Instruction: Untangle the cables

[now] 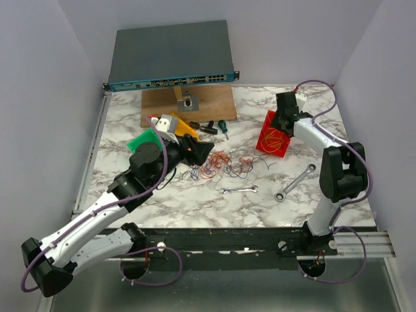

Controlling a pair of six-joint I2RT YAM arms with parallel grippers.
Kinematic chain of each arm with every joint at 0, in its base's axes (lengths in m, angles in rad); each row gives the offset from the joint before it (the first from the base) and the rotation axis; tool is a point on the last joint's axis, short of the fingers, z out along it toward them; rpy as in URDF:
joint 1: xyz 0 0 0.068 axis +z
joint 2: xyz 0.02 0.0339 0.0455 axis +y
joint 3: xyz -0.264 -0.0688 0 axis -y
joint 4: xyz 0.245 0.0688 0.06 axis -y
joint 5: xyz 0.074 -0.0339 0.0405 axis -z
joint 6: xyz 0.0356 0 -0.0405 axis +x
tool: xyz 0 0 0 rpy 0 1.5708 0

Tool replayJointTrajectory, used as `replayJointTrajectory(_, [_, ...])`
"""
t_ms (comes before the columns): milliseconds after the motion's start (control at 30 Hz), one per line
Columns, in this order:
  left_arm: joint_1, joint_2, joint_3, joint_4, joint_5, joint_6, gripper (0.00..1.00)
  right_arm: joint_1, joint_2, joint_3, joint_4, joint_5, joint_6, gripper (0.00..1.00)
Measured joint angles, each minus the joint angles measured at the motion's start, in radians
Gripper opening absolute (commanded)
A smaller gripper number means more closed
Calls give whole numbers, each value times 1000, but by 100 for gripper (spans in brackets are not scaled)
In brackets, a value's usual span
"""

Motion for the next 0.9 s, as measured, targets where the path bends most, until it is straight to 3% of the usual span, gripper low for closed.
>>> replayJointTrajectory(100, [0, -19, 0, -7, -2, 0, 72, 0, -50, 2, -27, -17, -4, 64])
replayJointTrajectory(200, [0, -34, -2, -19, -2, 0, 73, -5, -85, 11, -48, -33, -19, 84])
replayJointTrajectory(400, [0, -67, -37, -34, -3, -12, 76, -142, -105, 79, -66, -183, -33, 100])
replayJointTrajectory(733, [0, -94, -113, -57, -3, -26, 77, -381, -110, 43, 13, -328, 148, 99])
replayJointTrajectory(833, [0, -99, -129, -56, -4, -26, 77, -418, -108, 6, 44, -373, 214, 86])
replayJointTrajectory(900, [0, -100, -145, -56, -4, -26, 77, -432, -103, 1, 55, -393, 246, 72])
